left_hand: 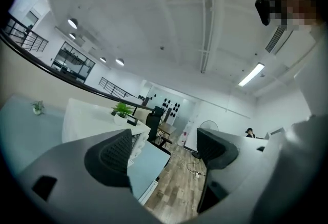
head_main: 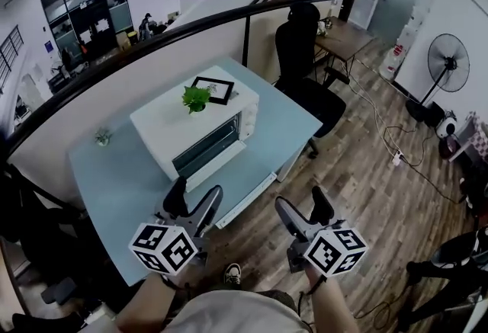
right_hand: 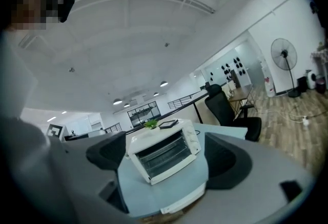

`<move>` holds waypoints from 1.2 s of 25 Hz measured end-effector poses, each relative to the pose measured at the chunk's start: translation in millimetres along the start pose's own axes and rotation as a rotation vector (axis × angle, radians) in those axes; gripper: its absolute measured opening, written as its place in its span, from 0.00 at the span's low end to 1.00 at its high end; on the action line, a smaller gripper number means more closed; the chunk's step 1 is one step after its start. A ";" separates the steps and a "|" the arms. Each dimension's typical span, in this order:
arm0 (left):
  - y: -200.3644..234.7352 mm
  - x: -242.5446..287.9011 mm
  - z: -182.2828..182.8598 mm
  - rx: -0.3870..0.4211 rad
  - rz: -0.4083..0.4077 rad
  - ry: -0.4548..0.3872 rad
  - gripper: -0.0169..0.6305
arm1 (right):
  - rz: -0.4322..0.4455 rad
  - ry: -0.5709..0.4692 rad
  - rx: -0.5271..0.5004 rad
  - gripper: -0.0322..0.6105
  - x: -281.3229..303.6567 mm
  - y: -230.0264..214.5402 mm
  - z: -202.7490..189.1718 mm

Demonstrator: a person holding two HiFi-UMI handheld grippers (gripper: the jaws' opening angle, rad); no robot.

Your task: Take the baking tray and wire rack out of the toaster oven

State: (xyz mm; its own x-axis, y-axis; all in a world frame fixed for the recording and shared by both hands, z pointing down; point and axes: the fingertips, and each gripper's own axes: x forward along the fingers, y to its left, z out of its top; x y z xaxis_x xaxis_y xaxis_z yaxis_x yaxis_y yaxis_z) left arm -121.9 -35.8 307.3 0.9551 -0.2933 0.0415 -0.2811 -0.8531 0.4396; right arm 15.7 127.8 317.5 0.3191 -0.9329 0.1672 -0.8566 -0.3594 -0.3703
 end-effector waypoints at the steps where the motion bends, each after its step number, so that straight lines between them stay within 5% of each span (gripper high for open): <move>1: 5.1 4.6 0.6 -0.001 0.005 0.001 0.62 | 0.005 0.004 0.018 0.81 9.0 -2.1 -1.5; 19: 60.2 83.5 -10.3 -0.078 0.102 0.001 0.62 | 0.147 0.097 0.184 0.74 132.2 -56.6 -7.1; 30: 80.6 135.5 -18.3 -0.111 0.362 -0.033 0.62 | 0.356 0.291 0.180 0.73 232.6 -95.3 3.8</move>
State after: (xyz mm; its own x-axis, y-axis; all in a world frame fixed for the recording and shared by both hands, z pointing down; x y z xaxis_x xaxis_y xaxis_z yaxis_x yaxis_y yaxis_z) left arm -13.5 -136.4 364.8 0.7920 -0.5822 0.1839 -0.5861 -0.6406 0.4962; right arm 173.1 -55.0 388.2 -0.1293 -0.9620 0.2405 -0.8001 -0.0420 -0.5984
